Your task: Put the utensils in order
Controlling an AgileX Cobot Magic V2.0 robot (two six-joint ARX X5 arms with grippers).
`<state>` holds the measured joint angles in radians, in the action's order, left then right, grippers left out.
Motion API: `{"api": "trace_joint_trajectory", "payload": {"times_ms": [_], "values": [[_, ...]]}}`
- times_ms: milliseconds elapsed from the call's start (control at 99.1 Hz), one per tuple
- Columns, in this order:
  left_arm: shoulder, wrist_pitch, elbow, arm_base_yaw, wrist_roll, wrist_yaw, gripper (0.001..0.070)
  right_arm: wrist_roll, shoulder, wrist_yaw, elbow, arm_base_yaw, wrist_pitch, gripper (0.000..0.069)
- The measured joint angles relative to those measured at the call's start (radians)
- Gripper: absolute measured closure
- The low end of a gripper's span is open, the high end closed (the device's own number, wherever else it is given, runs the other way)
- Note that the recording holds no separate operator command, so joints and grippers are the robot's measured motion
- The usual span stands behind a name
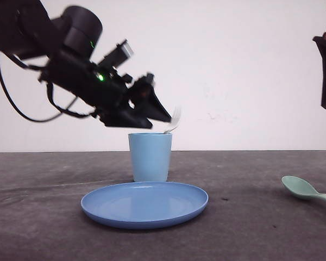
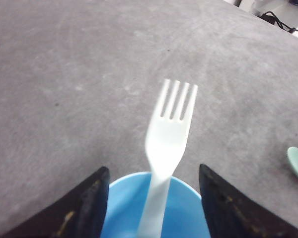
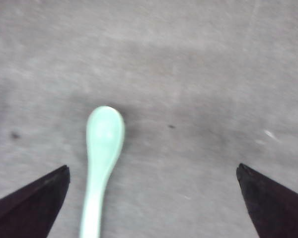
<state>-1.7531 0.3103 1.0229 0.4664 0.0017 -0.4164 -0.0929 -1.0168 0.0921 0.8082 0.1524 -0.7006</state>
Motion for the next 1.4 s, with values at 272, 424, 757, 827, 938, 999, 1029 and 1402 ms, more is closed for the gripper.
{"api": "trace_joint_trajectory", "payload": {"times_ms": [272, 424, 757, 827, 938, 999, 1029, 1402], "values": [[0.292, -0.268, 0.000, -0.099, -0.080, 0.034, 0.0362, 0.000, -0.089, 0.094, 0.000, 0.005, 0.043, 0.0012], [0.462, -0.442, 0.000, -0.210, -0.112, 0.050, 0.0362, -0.001, -0.165, 0.122, 0.000, 0.011, 0.068, 0.0012], [0.725, -0.779, 0.000, -0.452, -0.108, 0.174, 0.0362, 0.000, -0.341, 0.149, 0.000, 0.038, 0.171, 0.0069], [0.751, -0.840, 0.000, -0.480, -0.090, 0.183, 0.0362, 0.000, -0.374, 0.151, 0.000, 0.047, 0.195, 0.0078], [0.779, -0.899, 0.000, -0.499, -0.067, 0.185, 0.0362, 0.000, -0.421, 0.150, 0.000, 0.069, 0.228, 0.0098], [0.782, -0.912, 0.000, -0.500, -0.063, 0.185, 0.0362, 0.000, -0.442, 0.149, 0.000, 0.083, 0.249, 0.0131], [0.781, -0.913, 0.000, -0.500, -0.061, 0.185, 0.0362, 0.000, -0.454, 0.147, 0.000, 0.089, 0.260, 0.0147], [0.780, -0.914, 0.000, -0.499, -0.047, 0.185, 0.0362, 0.000, -0.520, 0.081, 0.001, 0.136, 0.315, 0.0398]]}}
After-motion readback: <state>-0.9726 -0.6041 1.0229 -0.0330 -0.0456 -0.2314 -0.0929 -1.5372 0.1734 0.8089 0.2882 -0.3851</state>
